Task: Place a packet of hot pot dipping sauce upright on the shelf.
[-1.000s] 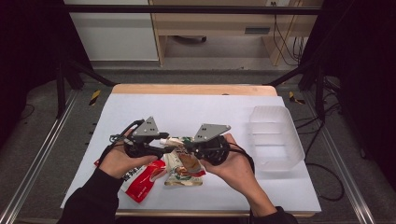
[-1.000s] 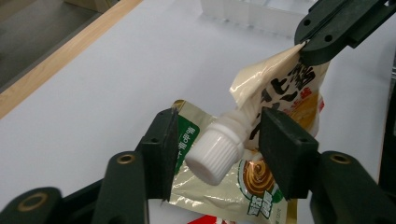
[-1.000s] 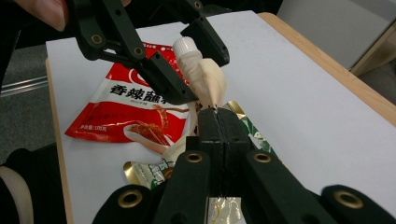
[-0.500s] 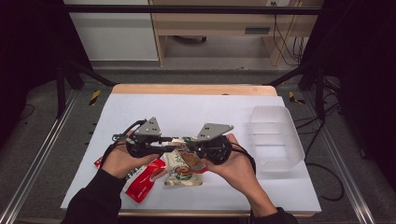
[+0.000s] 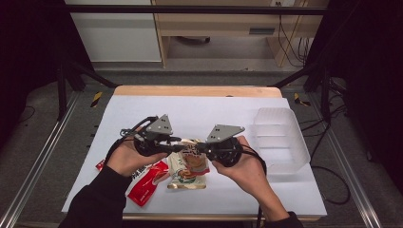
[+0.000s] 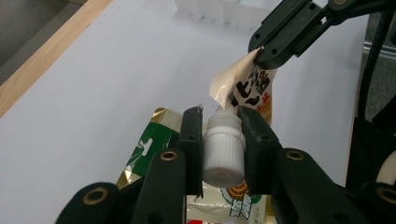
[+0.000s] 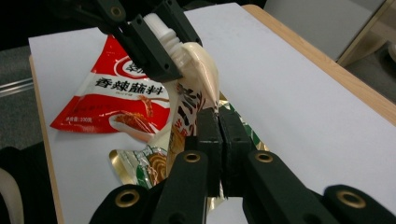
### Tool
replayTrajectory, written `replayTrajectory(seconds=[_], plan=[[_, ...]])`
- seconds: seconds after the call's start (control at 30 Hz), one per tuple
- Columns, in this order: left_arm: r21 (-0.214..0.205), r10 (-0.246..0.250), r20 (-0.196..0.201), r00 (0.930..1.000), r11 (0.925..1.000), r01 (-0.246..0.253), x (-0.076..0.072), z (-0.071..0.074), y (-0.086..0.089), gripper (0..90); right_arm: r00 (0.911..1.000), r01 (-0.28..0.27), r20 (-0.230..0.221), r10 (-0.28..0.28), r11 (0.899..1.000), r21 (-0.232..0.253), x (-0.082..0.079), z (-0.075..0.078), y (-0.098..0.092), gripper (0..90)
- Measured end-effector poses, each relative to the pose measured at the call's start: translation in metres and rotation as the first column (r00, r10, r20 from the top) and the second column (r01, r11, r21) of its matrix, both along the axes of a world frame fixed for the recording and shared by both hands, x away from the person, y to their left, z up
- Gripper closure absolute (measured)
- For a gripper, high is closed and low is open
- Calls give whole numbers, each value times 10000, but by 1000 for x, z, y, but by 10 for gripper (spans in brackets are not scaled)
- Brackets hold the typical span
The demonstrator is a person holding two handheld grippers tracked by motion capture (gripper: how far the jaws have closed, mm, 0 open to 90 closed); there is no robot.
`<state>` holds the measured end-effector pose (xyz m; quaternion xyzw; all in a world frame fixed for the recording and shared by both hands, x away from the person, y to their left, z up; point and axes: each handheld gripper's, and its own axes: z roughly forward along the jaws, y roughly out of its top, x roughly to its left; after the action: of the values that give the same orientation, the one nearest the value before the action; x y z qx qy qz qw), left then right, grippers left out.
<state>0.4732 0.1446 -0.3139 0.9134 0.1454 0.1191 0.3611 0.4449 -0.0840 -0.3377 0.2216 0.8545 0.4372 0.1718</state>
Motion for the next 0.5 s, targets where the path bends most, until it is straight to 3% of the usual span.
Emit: replayTrajectory(seconds=[0.3, 0.33, 0.37, 0.4, 0.43, 0.5], plan=[[237, -317, 39, 9995, 9992, 316, 5, 11, -13, 739, 9996, -272, -95, 262, 9927, -1174, 9, 12, -5, 864], [378, -351, 55, 9994, 9987, 349, 7, 11, -16, 740, 9993, -372, -129, 357, 9878, -1513, 13, 15, -6, 825], [378, -351, 55, 9994, 9987, 349, 7, 11, -16, 740, 9993, -372, -129, 357, 9878, -1513, 13, 15, -6, 825], [496, -345, 65, 9994, 9982, 342, 9, 10, -18, 741, 9989, -462, -68, 457, 9798, -1948, 17, 19, -7, 760], [496, -345, 65, 9994, 9982, 342, 9, 10, -18, 741, 9989, -462, -68, 457, 9798, -1948, 17, 19, -7, 760], [557, -446, 81, 9990, 9975, 441, 12, 9, -18, 741, 9976, -684, -110, 677, 9681, -2409, 21, 23, -7, 658]])
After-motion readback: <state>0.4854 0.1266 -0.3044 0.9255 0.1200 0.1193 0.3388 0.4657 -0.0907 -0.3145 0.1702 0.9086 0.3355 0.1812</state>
